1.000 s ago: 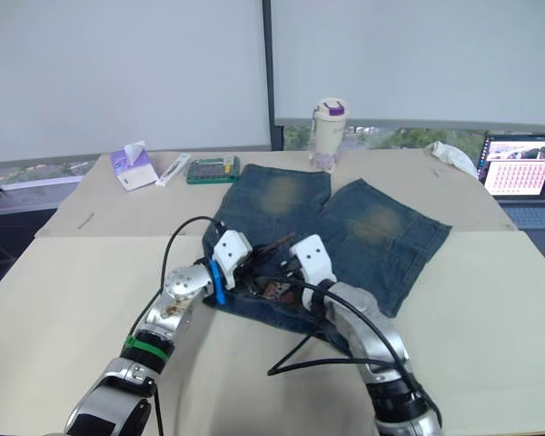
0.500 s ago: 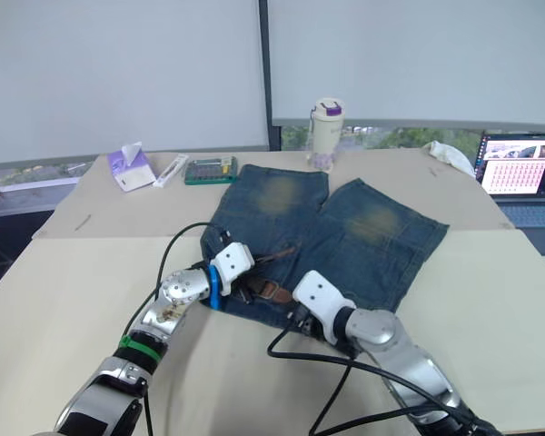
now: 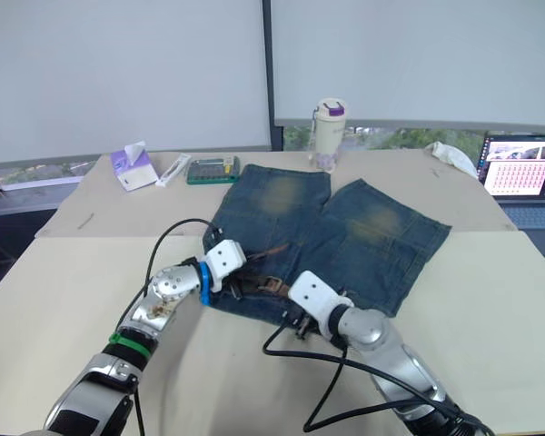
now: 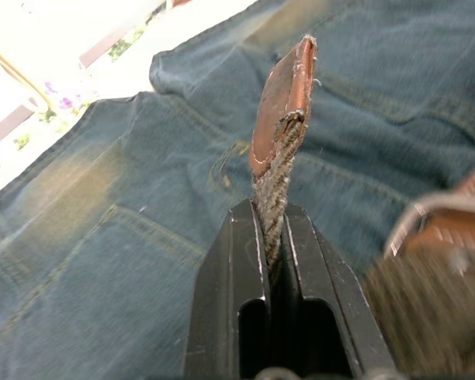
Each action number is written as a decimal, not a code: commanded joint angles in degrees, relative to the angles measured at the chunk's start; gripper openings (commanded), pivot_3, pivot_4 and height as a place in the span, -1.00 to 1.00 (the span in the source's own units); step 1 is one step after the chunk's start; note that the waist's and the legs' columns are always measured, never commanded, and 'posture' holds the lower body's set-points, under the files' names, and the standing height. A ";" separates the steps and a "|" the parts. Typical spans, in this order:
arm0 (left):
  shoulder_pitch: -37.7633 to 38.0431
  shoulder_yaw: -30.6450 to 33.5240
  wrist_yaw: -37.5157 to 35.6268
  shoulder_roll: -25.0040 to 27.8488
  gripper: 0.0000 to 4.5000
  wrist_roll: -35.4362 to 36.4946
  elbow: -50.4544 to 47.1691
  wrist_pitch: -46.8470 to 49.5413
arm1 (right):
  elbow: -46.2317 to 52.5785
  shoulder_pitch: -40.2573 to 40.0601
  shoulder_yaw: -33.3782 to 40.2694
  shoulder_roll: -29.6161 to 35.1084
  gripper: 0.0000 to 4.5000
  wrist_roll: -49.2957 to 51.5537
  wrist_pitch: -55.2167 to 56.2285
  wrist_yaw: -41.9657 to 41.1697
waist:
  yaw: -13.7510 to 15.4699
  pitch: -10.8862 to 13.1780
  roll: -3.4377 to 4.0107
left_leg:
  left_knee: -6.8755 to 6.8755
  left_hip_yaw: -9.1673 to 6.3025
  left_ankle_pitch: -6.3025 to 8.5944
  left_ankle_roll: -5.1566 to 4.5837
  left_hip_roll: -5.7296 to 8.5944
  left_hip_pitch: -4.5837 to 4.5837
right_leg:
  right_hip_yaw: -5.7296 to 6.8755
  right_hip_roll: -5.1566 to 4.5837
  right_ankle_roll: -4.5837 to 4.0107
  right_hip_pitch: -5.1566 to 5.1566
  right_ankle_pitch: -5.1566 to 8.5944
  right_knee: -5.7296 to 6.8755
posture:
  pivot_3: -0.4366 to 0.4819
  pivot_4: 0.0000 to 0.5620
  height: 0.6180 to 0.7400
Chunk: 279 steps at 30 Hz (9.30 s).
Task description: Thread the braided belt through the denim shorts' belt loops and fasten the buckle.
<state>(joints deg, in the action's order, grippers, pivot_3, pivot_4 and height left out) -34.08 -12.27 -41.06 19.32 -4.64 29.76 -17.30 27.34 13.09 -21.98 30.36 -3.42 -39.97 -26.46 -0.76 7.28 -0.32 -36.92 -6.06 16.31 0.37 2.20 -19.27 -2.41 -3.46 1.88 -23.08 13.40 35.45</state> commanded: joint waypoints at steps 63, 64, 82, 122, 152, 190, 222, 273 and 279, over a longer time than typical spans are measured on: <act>-9.27 -9.80 -7.81 10.27 -1.00 -12.49 -2.55 -11.92 | -20.04 -3.93 8.76 -6.63 -1.00 -29.29 50.71 25.58 | 0.06 0.00 0.00 | -0.07 0.27 -0.01 0.00 0.06 0.01 | -0.06 0.01 -0.01 -0.02 0.00 0.37 | -0.05 -0.47 1.00; -9.14 -9.67 -8.32 10.03 -1.00 -11.72 -2.95 -11.27 | -20.77 -3.90 8.43 -6.03 -1.00 -29.80 51.69 25.72 | 0.04 0.00 0.00 | -0.08 0.27 -0.01 0.00 0.06 0.00 | -0.06 0.01 -0.01 -0.01 0.01 0.37 | -0.05 -0.47 1.00; -8.58 0.06 -8.63 4.23 -1.00 1.54 4.42 -1.49 | -17.31 -7.09 9.81 -3.89 -0.22 -14.30 41.20 3.61 | -0.14 -0.02 -0.02 | -0.15 0.26 -0.01 -0.02 0.03 0.05 | -0.08 0.05 -0.02 0.04 0.01 0.36 | -0.05 -0.47 1.00; -8.19 0.98 -6.48 2.16 -1.00 0.86 8.48 -3.66 | -7.55 1.30 5.48 -8.39 -0.53 -7.82 11.28 1.23 | -0.08 -0.02 -0.01 | -0.21 0.19 -0.01 -0.02 0.04 0.02 | -0.04 0.03 -0.01 -0.03 0.00 0.40 | -0.05 -0.47 1.00; -16.60 -13.51 0.04 8.46 -1.00 -22.44 11.02 -19.05 | -18.50 3.37 2.60 -3.62 -0.99 -27.09 45.71 11.91 | -0.09 -0.02 -0.02 | -0.21 0.28 -0.01 -0.02 0.05 0.02 | -0.08 0.05 -0.01 -0.02 0.01 0.36 | -0.05 -0.47 1.00; -21.19 -15.81 7.29 13.45 -1.00 -30.75 9.15 -30.92 | -23.89 2.84 2.66 -3.92 -0.99 -28.57 50.00 11.88 | -0.11 -0.02 -0.02 | -0.22 0.28 -0.01 -0.03 0.04 0.01 | -0.07 0.05 -0.01 -0.02 0.01 0.42 | -0.05 -0.47 1.00; -19.39 -15.50 5.62 14.27 -1.00 -29.39 8.27 -26.42 | -23.27 2.34 2.47 -4.66 -0.99 -29.82 50.48 11.84 | -0.26 -0.02 -0.02 | -0.21 0.28 -0.02 -0.03 0.04 0.02 | -0.07 0.06 -0.01 -0.02 0.01 0.52 | -0.05 -0.47 1.00; -9.27 -10.85 0.76 -3.79 -1.00 -16.93 4.31 -5.88 | -23.53 1.49 3.15 -5.74 -0.99 -28.06 53.18 10.71 | -0.02 -0.04 -0.02 | -0.33 0.28 -0.02 -0.04 0.06 0.02 | -0.09 0.04 -0.02 0.03 0.00 0.54 | -0.05 -0.47 1.00; -9.16 -9.82 -0.10 -4.50 -1.00 -14.80 7.18 -6.55 | -21.56 -0.11 4.60 -4.94 -0.25 -25.37 52.71 8.94 | 0.13 -0.05 -0.02 | -0.34 0.27 -0.02 -0.04 0.08 0.00 | -0.09 0.02 -0.02 0.05 0.00 0.54 | -0.05 -0.47 1.00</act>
<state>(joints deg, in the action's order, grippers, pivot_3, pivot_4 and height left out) -43.31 -21.48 -40.32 15.54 -21.00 36.72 -22.66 2.26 12.34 -18.75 25.36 -30.62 10.43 -17.65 -0.63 7.23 -0.34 -37.27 -5.78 16.29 0.33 2.29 -19.27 -2.50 -3.44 1.86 -23.02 13.40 35.98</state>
